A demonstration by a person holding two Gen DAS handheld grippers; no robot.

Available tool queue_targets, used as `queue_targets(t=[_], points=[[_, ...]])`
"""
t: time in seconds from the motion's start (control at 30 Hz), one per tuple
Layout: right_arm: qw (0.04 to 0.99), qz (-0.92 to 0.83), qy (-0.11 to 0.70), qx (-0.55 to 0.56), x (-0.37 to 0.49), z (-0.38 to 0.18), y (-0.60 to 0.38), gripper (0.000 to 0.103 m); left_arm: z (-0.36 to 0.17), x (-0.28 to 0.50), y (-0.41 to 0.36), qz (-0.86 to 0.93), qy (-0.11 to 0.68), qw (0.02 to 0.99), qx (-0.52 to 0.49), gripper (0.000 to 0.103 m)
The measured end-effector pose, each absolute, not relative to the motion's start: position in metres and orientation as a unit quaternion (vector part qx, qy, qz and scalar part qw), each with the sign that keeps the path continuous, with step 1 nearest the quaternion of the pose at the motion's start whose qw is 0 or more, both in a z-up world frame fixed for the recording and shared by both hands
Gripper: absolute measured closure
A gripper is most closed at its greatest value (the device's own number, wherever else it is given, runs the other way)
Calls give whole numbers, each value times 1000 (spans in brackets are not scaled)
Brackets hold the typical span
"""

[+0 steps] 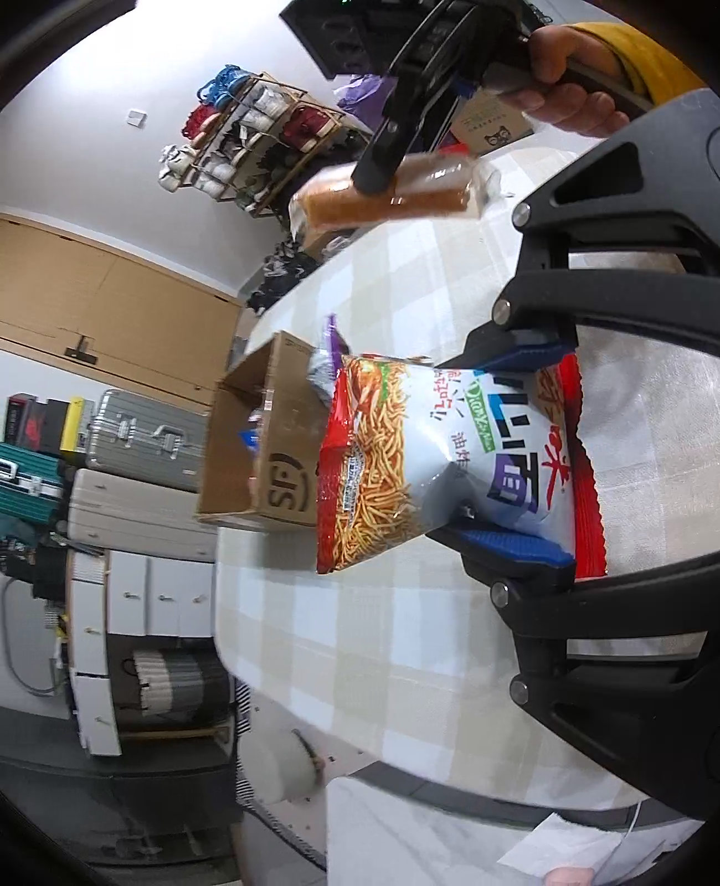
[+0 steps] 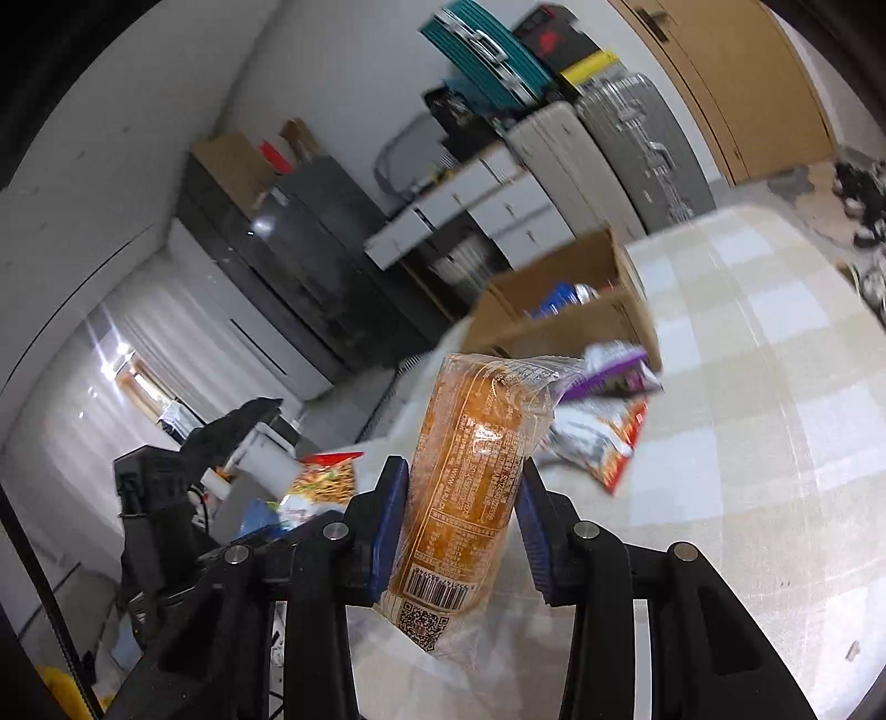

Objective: Organize snacks

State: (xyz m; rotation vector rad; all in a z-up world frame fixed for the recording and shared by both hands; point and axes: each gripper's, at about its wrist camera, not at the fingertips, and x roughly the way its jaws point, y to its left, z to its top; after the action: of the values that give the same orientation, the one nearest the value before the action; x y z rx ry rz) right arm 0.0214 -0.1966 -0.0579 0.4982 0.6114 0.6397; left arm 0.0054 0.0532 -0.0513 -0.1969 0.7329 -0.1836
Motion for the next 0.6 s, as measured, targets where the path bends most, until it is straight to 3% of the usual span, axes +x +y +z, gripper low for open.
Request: queue_targets(t=[0.33,0.6], points=[[877,343,244,232,-8,-15,-205,64,-16,1,55,-91,343,929,-105,59],[870,361,237,238,30,10,-203,64,6,29,73,-88,344,928,-117,59]])
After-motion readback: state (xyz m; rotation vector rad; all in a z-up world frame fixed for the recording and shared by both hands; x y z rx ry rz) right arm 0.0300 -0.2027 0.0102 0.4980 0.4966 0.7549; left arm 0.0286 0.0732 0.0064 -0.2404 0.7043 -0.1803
